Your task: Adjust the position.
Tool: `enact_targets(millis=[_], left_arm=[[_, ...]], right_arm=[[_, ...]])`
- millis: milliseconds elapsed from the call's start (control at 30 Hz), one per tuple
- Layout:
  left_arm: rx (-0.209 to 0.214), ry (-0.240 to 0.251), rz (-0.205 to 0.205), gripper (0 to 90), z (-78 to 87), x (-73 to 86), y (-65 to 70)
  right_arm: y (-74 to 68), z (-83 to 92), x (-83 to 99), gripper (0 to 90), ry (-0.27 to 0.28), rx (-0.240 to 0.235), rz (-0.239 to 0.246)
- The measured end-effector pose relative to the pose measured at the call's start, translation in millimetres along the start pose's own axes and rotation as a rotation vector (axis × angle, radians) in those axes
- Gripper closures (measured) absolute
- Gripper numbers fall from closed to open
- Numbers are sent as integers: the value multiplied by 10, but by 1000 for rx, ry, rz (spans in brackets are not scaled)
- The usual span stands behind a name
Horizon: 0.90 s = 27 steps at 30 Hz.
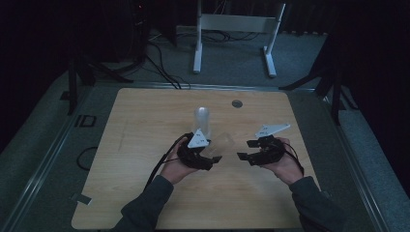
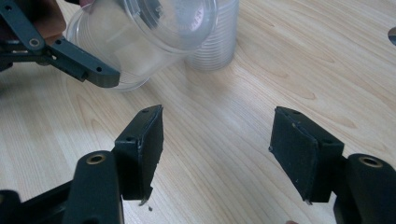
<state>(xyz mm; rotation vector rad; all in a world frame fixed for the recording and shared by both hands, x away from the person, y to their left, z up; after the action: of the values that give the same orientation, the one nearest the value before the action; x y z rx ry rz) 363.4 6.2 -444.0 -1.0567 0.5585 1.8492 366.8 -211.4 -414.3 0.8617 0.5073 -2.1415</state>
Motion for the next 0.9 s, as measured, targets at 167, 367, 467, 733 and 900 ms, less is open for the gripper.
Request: enact_targets(millis=[167, 367, 467, 733, 900], left_arm=[[4, -11, -12, 298, 24, -1, -11], [12, -28, -26, 299, 31, -1, -20], [20, -43, -35, 299, 26, -4, -30], [25, -69, -52, 298, 10, 14, -38], [31, -83, -76, 299, 8, 2, -25]], right_arm=[[-22, 6, -24, 342, -9, -8, 28], [-32, 1, -28, 351, -25, 0, 35], [-26, -11, -23, 358, -36, 6, 47], [-33, 0, -33, 363, -61, 21, 78], [-31, 13, -39, 371, -76, 25, 92]])
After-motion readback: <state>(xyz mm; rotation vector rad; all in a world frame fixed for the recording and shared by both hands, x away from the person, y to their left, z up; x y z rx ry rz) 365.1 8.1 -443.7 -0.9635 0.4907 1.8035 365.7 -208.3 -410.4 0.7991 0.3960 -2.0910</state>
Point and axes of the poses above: each handheld gripper's, and its own axes: z roughly backward along the jaws, x roughly out of its underside, y roughly to its right, the point moved 4 cm from there along -z, roughly forward along the jaws, and after that the axes turned 2 degrees about -z, right-handed, at the moved point
